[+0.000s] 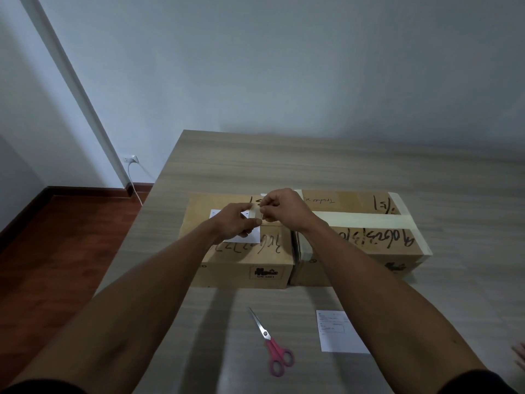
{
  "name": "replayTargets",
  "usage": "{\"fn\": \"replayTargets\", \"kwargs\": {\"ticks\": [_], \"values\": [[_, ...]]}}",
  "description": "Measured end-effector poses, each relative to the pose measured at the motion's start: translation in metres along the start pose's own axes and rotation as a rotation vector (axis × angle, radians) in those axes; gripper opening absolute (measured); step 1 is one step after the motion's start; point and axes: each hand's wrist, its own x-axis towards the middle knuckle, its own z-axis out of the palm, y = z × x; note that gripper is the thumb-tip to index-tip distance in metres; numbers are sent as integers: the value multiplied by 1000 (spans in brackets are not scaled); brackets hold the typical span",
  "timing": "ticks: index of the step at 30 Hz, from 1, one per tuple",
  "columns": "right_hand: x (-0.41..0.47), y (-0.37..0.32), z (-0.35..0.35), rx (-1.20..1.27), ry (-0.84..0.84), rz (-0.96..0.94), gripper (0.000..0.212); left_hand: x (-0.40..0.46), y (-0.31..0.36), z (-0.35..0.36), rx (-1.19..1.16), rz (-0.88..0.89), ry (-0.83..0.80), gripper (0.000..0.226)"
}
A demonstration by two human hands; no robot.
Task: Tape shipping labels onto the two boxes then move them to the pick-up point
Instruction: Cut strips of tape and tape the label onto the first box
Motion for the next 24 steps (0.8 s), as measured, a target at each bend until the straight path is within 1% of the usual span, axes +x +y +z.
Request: {"fn": "replayTargets", "kwargs": {"ticks": [5,8,11,13,15,17,19,21,22,24], "values": [[-2,-8,-7,-12,-66,27,9,-1,0,1,24,25,2,68],[-5,-13,-10,-171,-122,8,17,0,-2,1,44,26,-13,73],[-4,-13,-8,-337,-170,-15,29,-1,-2,3,33,24,-30,73],[-6,-11,-6,-403,-191,1,30,0,-5,6,23,25,-37,72],[-8,-8,-4,-433,-215,27,26,2,-9,8,13,21,-39,72],[-10,-8,-1,-435,-235,46,22,5,-13,10,5,24,-46,67],[-11,-7,3,-429,-227,63,21,5,-14,12,-5,21,-55,56],[-12,-5,7,-455,-200,52,32,4,-11,13,-38,3,-65,39],[-12,-5,8,-478,-187,33,34,4,-10,13,-44,-5,-69,33],[-15,-4,10,-508,-167,-17,27,4,-8,14,-23,-7,-77,30]]}}
